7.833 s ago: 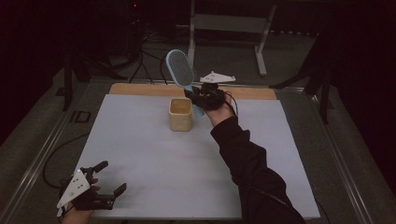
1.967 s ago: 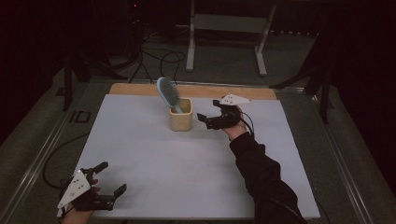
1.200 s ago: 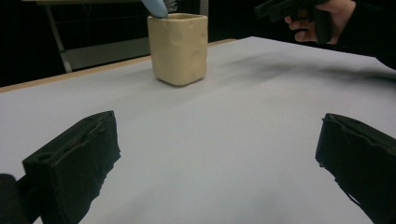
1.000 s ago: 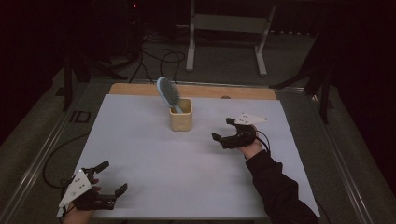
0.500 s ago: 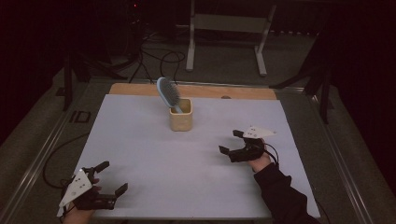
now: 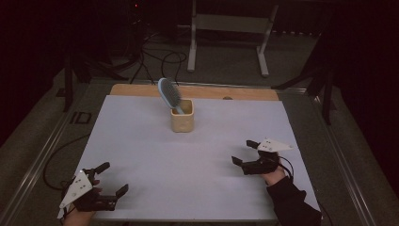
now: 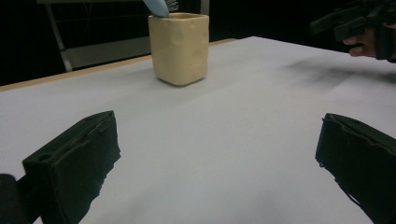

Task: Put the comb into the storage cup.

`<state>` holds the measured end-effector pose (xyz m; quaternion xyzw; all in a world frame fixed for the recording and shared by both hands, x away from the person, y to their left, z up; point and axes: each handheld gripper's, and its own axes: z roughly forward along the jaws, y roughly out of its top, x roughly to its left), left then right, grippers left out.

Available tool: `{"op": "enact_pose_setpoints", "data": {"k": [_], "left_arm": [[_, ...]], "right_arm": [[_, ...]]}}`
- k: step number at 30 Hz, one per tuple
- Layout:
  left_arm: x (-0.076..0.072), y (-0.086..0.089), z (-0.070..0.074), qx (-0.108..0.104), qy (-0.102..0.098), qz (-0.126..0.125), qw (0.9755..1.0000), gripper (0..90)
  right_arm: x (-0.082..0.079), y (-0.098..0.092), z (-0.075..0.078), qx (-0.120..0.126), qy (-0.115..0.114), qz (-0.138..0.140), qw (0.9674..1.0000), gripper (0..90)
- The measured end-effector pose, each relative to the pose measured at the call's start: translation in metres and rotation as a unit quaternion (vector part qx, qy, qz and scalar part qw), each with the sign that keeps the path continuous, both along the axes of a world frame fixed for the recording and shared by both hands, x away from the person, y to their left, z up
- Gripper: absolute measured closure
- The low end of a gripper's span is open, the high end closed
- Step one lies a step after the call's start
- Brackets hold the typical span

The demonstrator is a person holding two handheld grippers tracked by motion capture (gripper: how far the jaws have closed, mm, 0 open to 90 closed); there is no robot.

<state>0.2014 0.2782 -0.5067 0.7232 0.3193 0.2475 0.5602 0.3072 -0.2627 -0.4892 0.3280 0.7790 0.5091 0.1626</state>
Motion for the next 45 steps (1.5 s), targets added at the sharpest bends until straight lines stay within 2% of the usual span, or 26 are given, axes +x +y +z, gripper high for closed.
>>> {"op": "enact_pose_setpoints", "data": {"k": [6, 9, 11, 16, 22, 30, 35, 40, 45], "left_arm": [[0.0, 0.0, 0.0, 0.002, 0.001, 0.003, 1.0, 0.0], [0.0, 0.0, 0.0, 0.001, 0.001, 0.002, 1.0, 0.0], [0.0, 0.0, 0.0, 0.002, 0.001, 0.003, 1.0, 0.0], [0.0, 0.0, 0.0, 0.001, 0.0, 0.003, 1.0, 0.0], [0.0, 0.0, 0.0, 0.001, 0.0, 0.002, 1.0, 0.0], [-0.001, -0.001, 0.001, 0.005, -0.001, 0.002, 1.0, 0.0], [0.0, -0.001, 0.0, 0.005, -0.001, 0.001, 1.0, 0.0], [0.0, -0.002, 0.0, 0.007, 0.0, 0.0, 1.0, 0.0], [-0.001, -0.001, 0.0, 0.007, -0.001, 0.0, 1.0, 0.0]], "right_arm": [[-0.015, -0.014, -0.003, 0.005, 0.001, -0.018, 0.9998, 7.7], [-0.023, -0.019, -0.006, 0.002, 0.002, -0.026, 0.9997, 7.7], [-0.027, -0.023, -0.008, -0.008, -0.001, -0.033, 0.9994, 7.7], [-0.039, -0.033, -0.012, -0.007, 0.0, -0.052, 0.9986, 7.7], [-0.051, -0.046, -0.017, -0.004, 0.009, -0.08, 0.9967, 7.7], [-0.068, -0.056, -0.02, -0.017, 0.013, -0.113, 0.9933, 7.7], [-0.067, -0.054, -0.021, -0.009, 0.012, -0.107, 0.9941, 7.7], [-0.062, -0.044, -0.023, -0.022, 0.005, -0.093, 0.9954, 7.7], [-0.061, -0.043, -0.024, -0.02, 0.004, -0.089, 0.9959, 7.7]]}}
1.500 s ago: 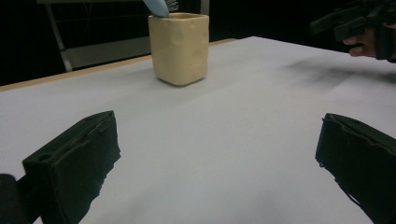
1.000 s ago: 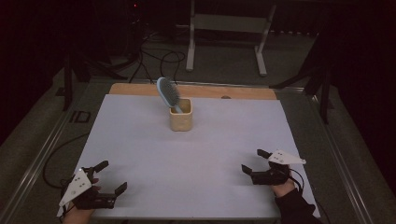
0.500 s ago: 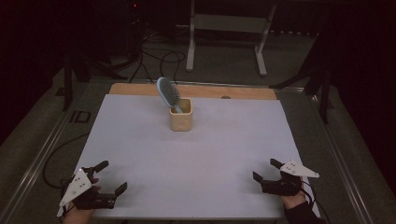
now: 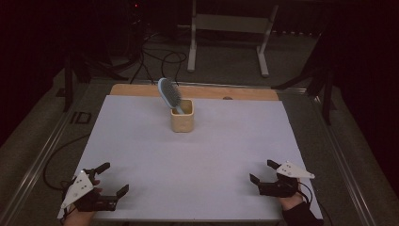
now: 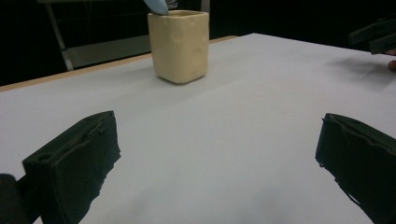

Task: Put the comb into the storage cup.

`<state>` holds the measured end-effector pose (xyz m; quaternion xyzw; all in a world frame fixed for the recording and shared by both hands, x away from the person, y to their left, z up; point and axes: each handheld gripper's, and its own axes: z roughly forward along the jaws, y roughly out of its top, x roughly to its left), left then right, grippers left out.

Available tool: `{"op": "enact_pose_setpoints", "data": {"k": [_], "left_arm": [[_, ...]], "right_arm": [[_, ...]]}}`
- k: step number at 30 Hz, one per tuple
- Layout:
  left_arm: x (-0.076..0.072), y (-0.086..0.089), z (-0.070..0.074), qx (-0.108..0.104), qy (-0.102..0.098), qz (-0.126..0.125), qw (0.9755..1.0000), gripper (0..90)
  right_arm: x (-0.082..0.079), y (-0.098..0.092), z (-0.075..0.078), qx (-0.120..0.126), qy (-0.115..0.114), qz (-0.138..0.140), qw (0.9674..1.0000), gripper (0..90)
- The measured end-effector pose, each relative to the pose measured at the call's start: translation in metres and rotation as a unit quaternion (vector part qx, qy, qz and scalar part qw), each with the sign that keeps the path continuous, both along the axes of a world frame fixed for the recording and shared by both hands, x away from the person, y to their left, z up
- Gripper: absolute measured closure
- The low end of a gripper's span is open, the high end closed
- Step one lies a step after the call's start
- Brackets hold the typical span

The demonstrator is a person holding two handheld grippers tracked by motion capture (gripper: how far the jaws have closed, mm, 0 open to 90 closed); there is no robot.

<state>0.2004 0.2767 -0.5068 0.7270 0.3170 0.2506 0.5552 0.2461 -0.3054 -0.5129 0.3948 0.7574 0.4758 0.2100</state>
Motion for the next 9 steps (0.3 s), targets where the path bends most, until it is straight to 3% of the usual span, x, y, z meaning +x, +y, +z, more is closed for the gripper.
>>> {"op": "enact_pose_setpoints", "data": {"k": [9], "left_arm": [[-0.0004, 0.0004, 0.0002, 0.001, -0.001, 0.0, 1.0, 0.0]], "right_arm": [[0.0006, 0.0006, 0.0005, -0.002, -0.001, 0.001, 1.0, 7.7]]}}
